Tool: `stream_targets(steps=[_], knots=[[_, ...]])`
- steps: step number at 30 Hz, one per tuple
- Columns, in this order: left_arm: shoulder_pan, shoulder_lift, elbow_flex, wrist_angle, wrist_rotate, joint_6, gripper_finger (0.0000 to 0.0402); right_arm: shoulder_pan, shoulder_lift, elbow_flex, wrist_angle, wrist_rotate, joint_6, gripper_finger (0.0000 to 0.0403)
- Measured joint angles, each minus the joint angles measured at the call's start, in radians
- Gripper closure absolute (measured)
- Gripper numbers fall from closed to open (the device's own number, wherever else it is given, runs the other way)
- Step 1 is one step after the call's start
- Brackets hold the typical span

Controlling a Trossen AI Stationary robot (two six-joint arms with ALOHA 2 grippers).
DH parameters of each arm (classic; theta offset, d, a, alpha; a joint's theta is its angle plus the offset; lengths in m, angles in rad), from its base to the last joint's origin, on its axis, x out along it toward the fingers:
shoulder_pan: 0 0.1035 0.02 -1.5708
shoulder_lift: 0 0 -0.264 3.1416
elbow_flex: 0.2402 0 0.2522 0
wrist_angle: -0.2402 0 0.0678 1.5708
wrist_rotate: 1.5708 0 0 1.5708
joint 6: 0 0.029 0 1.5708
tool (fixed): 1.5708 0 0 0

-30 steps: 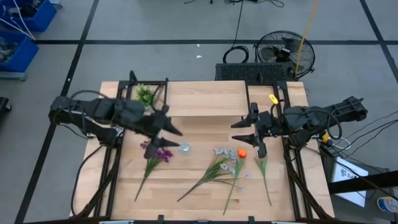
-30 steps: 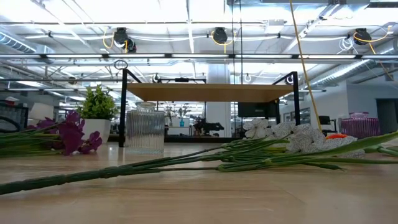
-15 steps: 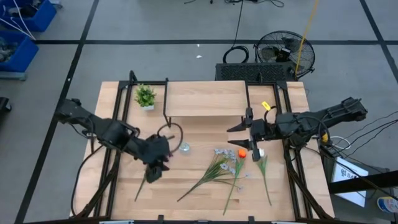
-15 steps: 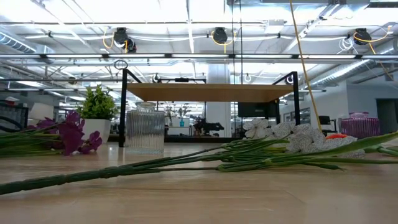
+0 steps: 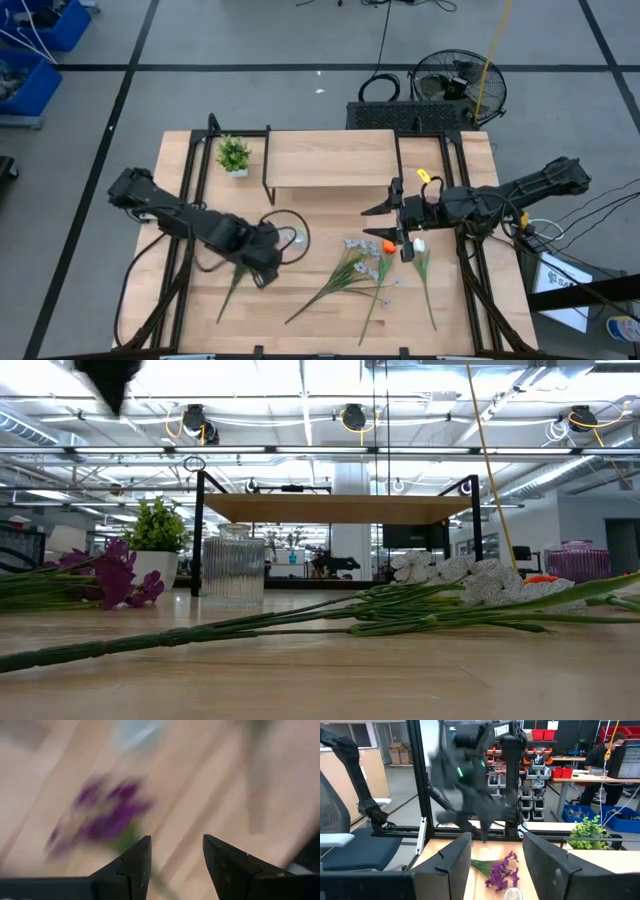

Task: Pick and place flowers into a vace then onto a shelf
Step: Put the transparent vase on the shelf

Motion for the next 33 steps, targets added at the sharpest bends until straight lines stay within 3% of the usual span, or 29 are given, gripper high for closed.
stream_targets(steps=[4, 12, 18, 23, 29, 33], knots=[[0.02, 0.041, 0.0, -0.199, 0.019, -0.069, 0.0218, 0.0, 0.0, 0.0, 0.031, 0.0, 0.0, 0.0232], [0.038, 0.017, -0.096, -0.121, 0.045, -0.109, 0.0218, 0.002, 0.0, 0.0, 0.042, -0.001, 0.018, 0.0232], [0.035, -0.107, -0.221, -0.105, 0.124, -0.066, 0.0218, 0.002, -0.003, 0.0, 0.042, -0.001, 0.053, 0.0232], [0.035, -0.285, -0.307, -0.093, 0.04, -0.163, 0.0218, 0.002, -0.014, 0.0, 0.042, -0.001, 0.053, 0.0232], [0.035, -0.42, -0.463, 0.108, -0.053, -0.308, 0.0218, 0.002, -0.014, 0.0, 0.041, -0.001, 0.052, 0.0232], [0.035, -0.435, -0.551, 0.421, -0.088, -0.206, 0.0218, 0.002, -0.014, 0.0, 0.041, -0.001, 0.044, 0.0232]])
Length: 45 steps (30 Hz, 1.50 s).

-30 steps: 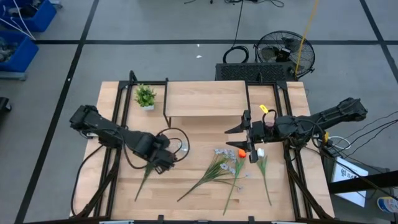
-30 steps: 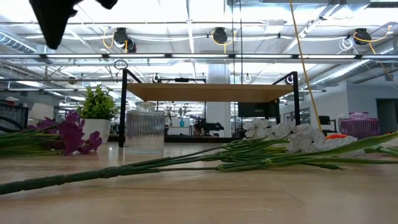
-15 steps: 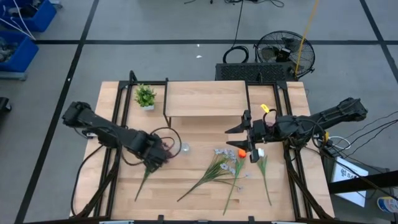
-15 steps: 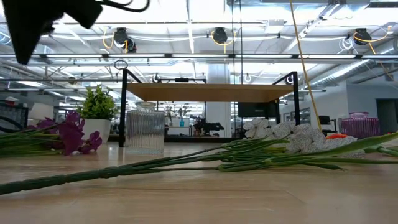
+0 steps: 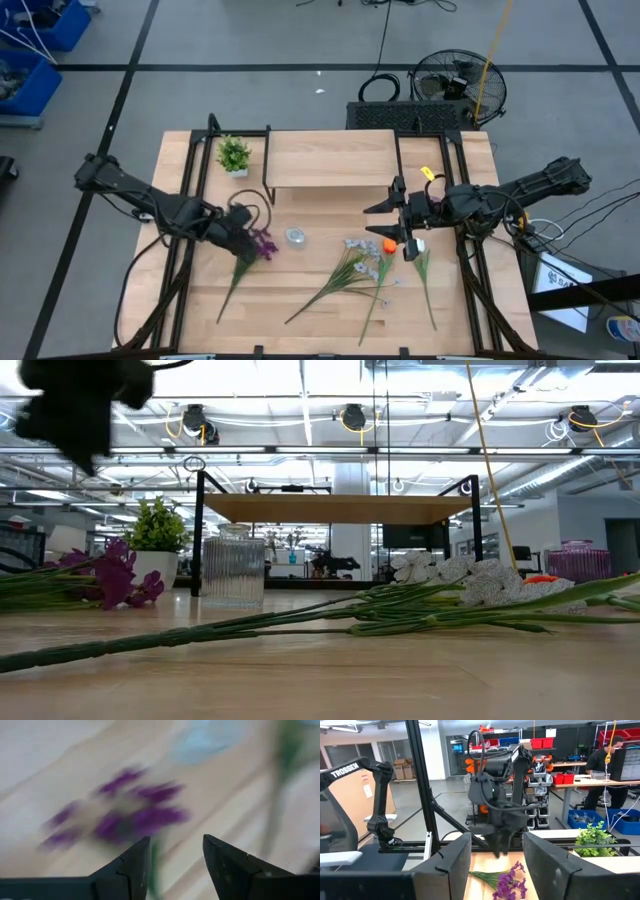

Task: Pick and place flowers into a vace then onto a shelf
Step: Put the transparent vase on the shelf

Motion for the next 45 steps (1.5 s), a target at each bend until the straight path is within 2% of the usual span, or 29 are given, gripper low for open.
stream_targets(steps=[3, 6, 11, 13, 21, 26, 36, 41, 45], knots=[[0.0, 0.031, -0.053, 0.283, -0.038, 0.263, 0.0218, 0.0, 0.0, 0.0, 0.0, 0.0, -0.022, 0.0232], [0.005, 0.09, -0.077, 0.415, -0.055, 0.512, 0.0218, -0.002, 0.0, 0.0, 0.0, 0.0, -0.025, 0.0232], [0.047, 0.177, -0.077, 0.443, -0.185, 0.645, 0.0218, -0.015, 0.0, 0.0, 0.0, 0.001, -0.025, 0.0232], [0.077, 0.206, -0.077, 0.451, -0.206, 0.688, 0.0218, -0.022, 0.0, 0.0, 0.0, 0.001, -0.025, 0.0232], [0.156, 0.273, -0.076, 0.613, -0.087, 0.837, 0.0218, -0.035, 0.0, 0.001, -0.001, 0.003, -0.025, 0.0232], [0.195, 0.305, -0.077, 0.621, -0.082, 0.838, 0.0218, -0.035, 0.0, 0.001, -0.001, 0.002, -0.025, 0.0232], [0.235, 0.344, -0.075, 0.633, 0.023, 0.844, 0.0218, -0.035, 0.0, 0.001, -0.005, 0.001, -0.025, 0.0232], [0.234, 0.352, -0.074, 0.639, 0.013, 0.842, 0.0245, -0.035, 0.0, 0.001, -0.009, 0.001, -0.025, 0.0232], [0.238, 0.344, -0.074, 0.638, 0.014, 0.813, 0.0248, -0.035, 0.0, 0.001, -0.01, 0.001, -0.025, 0.0232]])
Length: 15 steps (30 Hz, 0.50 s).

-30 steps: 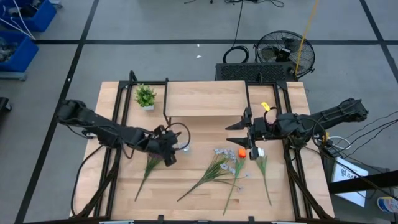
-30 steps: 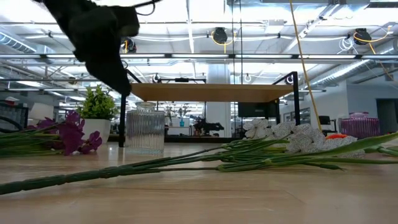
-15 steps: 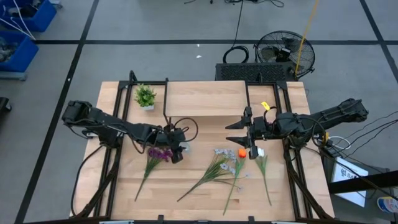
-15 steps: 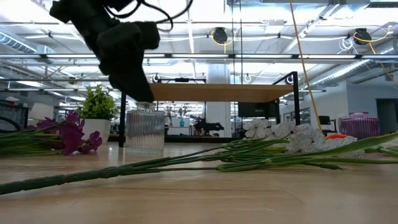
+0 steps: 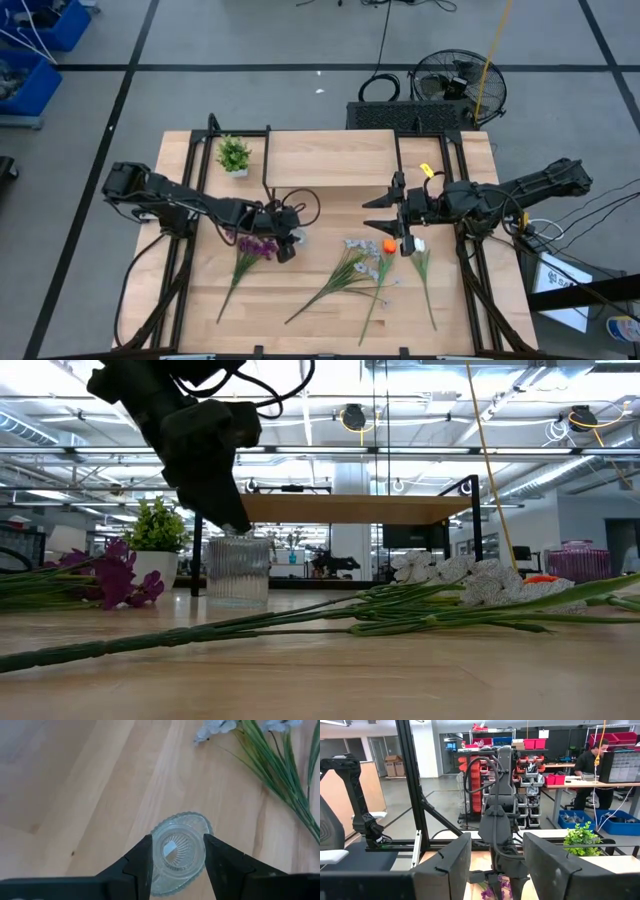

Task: Pick and place flowers into a vace then onto a shelf
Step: Put the transparent vase on the shelf

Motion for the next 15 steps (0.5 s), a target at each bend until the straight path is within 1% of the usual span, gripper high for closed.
stream_targets(steps=[5, 8, 12, 15], knots=[[-0.003, -0.023, 0.0, 0.049, 0.004, -0.064, 0.0248, 0.0, 0.0, 0.0, -0.001, 0.0, 0.0, 0.0232], [-0.003, -0.038, 0.055, 0.062, 0.004, -0.083, 0.0248, 0.0, 0.0, 0.0, -0.001, 0.0, 0.0, 0.0232], [-0.002, -0.048, 0.188, -0.022, -0.031, -0.036, 0.0248, 0.0, 0.0, 0.0, -0.001, 0.0, 0.006, 0.0232], [0.003, -0.05, 0.32, -0.15, -0.085, 0.044, 0.0248, 0.0, 0.0, 0.0, 0.0, 0.0, 0.007, 0.0232]])
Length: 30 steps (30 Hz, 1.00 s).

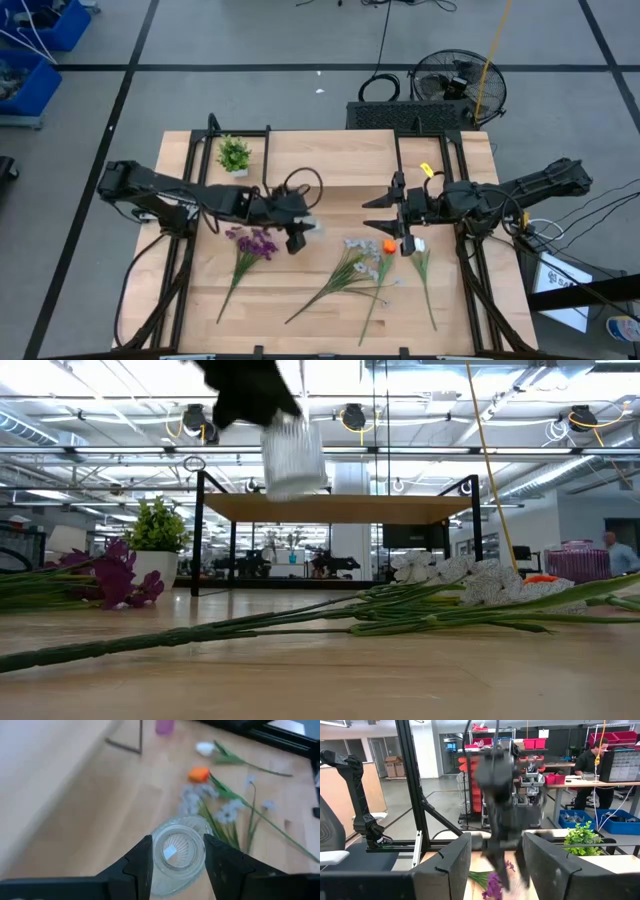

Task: Pick and place flowers into a vace then onto a shelf
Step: Put the transparent vase on the shelf

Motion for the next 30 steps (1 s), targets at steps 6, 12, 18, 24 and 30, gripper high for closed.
stream_targets(steps=[6, 12, 18, 24, 30], knots=[[0.052, 0.001, 0.234, -0.203, -0.051, 0.105, 0.0248, 0.0, 0.0, 0.0, 0.0, 0.0, 0.001, 0.0232], [0.165, 0.0, 0.369, -0.362, -0.078, 0.198, 0.0248, 0.0, 0.0, 0.0, 0.0, 0.0, 0.001, 0.0232], [0.297, 0.005, 0.37, -0.403, -0.061, 0.233, 0.0248, 0.001, 0.0, 0.0, 0.0, 0.0, 0.001, 0.0232], [0.39, 0.037, 0.345, -0.402, -0.038, 0.218, 0.0248, 0.001, 0.0, 0.0, 0.001, -0.001, 0.001, 0.0232], [0.451, 0.065, 0.345, -0.395, -0.04, 0.086, 0.0248, 0.001, 0.0, 0.0, 0.001, -0.001, 0.001, 0.0232]])
